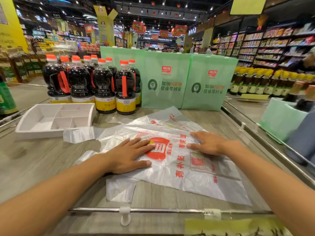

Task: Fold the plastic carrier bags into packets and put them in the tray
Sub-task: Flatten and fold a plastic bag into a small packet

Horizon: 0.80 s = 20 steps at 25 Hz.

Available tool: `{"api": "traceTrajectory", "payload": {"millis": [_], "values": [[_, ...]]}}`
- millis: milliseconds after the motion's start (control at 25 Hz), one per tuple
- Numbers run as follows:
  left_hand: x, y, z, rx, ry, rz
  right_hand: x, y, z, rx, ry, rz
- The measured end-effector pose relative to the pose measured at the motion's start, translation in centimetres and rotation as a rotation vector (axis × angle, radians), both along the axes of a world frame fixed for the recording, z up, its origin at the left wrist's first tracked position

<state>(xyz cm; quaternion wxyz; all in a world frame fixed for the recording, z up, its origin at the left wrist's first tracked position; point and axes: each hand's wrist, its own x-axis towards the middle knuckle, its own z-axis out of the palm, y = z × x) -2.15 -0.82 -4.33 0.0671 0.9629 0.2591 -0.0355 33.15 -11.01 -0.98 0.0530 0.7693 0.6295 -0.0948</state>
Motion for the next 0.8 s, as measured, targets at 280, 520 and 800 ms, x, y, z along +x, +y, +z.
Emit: {"api": "traceTrajectory", "payload": {"millis": [280,520,800], "values": [[0.9,-2.5,0.3,-0.008,0.008,-0.09,0.0,-8.0,0.4,-0.047,0.014,-0.108],[1.1,-2.0,0.2,0.007,0.005,0.112,-3.8,-8.4,0.9,0.041,0.114,-0.001],[1.0,-1.2,0.2,0.038,-0.131,0.062,-5.3,-6.1,-1.5,0.025,0.124,0.209]]}}
